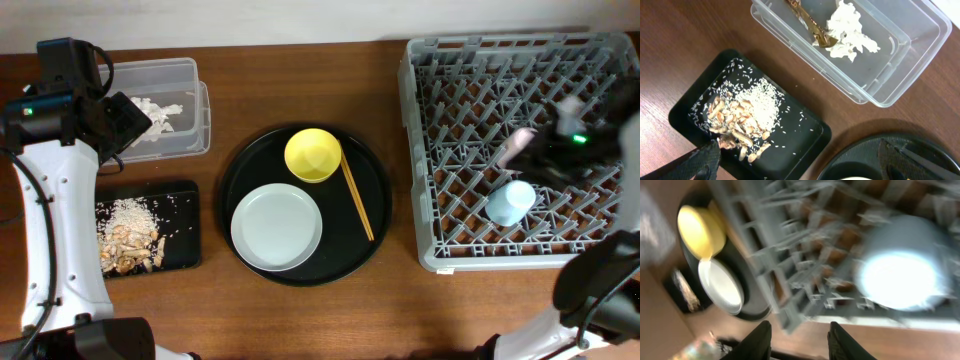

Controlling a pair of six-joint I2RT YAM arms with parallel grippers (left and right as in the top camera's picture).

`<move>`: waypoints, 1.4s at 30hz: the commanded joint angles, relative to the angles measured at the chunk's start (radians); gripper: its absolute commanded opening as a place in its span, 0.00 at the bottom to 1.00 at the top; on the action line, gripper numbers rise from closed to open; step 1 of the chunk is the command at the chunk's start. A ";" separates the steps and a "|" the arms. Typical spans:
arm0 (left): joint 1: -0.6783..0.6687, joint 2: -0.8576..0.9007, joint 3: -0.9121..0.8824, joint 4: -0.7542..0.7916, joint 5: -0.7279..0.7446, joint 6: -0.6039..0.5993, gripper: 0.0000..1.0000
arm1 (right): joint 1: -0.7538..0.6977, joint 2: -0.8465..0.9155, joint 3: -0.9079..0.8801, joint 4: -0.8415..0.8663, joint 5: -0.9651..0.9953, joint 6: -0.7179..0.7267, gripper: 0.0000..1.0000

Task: Sort waste into correct bins and load items into the dishwasher rack
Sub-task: 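Carry the blue cup into the rack and set it upside down, then return the right gripper to the tray and grasp the yellow bowl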

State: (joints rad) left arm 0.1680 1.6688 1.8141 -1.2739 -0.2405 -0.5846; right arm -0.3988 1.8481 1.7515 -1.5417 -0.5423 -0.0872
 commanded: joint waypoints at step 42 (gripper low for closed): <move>0.005 -0.013 0.008 0.002 -0.011 -0.006 0.99 | 1.118 0.429 0.017 0.974 0.734 0.486 0.49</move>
State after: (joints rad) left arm 0.1680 1.6688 1.8141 -1.2736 -0.2409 -0.5846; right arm 0.7136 2.2501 1.7599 -0.5610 0.1638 0.3721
